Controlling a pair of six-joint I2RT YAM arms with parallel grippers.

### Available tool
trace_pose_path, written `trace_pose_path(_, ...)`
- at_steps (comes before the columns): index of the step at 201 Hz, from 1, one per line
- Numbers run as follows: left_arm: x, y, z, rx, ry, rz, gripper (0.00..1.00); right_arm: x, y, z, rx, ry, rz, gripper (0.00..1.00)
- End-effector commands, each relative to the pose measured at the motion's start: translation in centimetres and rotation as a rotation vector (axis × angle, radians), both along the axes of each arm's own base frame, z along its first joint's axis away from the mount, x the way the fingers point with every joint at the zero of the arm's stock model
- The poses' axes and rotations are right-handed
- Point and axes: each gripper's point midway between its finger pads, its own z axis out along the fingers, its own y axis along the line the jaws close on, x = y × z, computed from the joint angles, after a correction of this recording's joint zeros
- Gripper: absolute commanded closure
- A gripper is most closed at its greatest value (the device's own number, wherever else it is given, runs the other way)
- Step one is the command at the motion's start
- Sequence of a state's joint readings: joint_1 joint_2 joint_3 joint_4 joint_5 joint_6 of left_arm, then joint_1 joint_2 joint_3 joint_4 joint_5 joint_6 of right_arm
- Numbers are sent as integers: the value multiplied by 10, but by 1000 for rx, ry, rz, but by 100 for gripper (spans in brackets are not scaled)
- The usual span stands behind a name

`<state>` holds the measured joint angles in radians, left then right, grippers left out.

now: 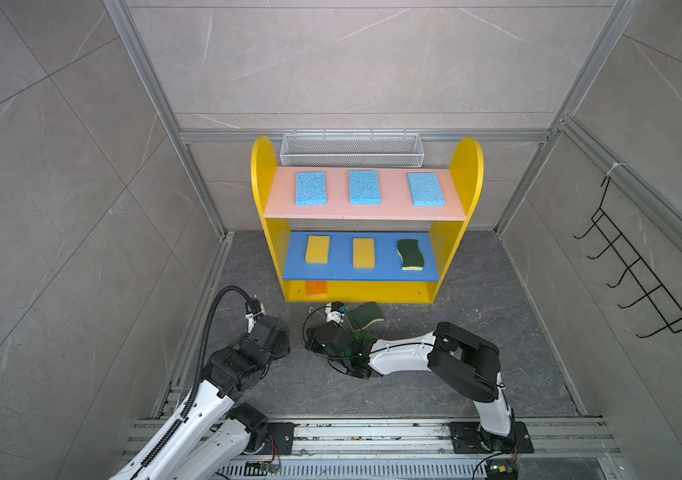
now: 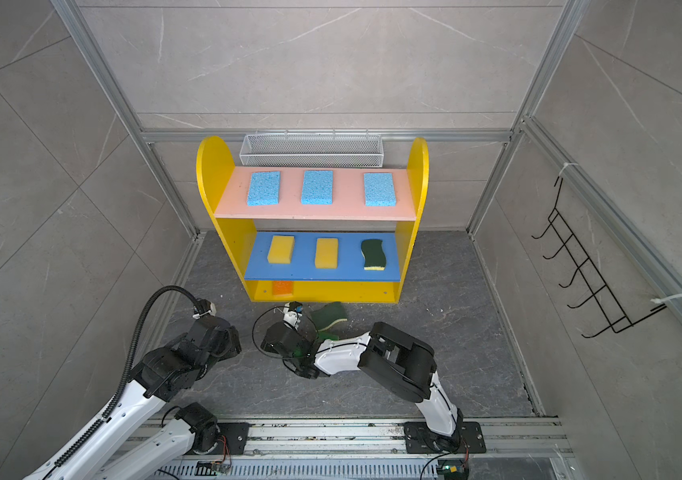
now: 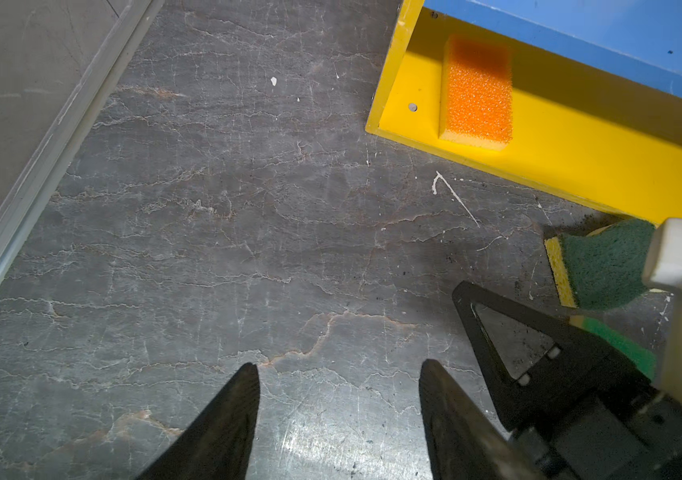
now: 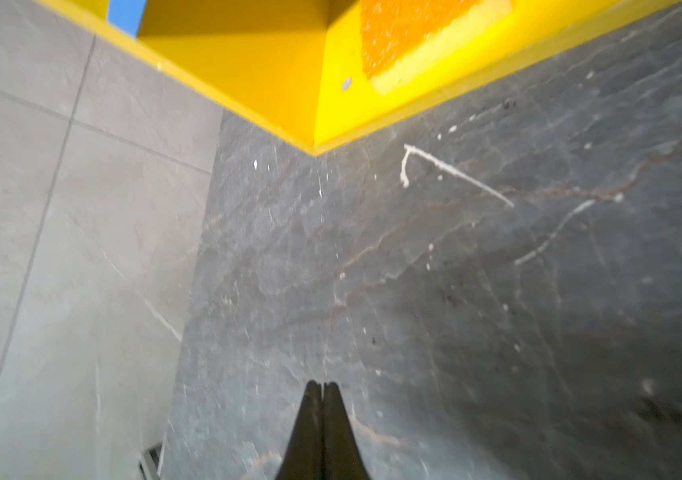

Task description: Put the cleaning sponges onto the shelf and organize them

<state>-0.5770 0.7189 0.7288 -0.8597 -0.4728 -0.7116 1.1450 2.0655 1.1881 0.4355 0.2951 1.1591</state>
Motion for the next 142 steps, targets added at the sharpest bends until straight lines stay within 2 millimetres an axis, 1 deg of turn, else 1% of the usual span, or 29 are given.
trace_pose_path(1,3,3,4,6,-12,20,35,20,3,-1,64,-7,-77,100)
trace_pose_path(30,6,1,-1,6,-4,16,35,34,-1,-10,71,-21,-116,100)
trace_pose_path(45,8,0,-2,7,0,15,35,40,-5,-10,80,-47,-143,100)
trace_pose_path(63,10,-1,-3,9,-1,15,35,43,-10,-13,81,-58,-161,100)
trace_pose_path(78,11,-1,-2,8,-7,13,35,47,-9,-17,91,-51,-162,100)
trace_pose_path(114,15,-4,-1,-2,-22,14,34,55,-10,-37,110,-2,-179,100)
trace_pose_path(142,18,-5,-4,7,-15,11,34,61,-11,-42,100,-2,-188,100)
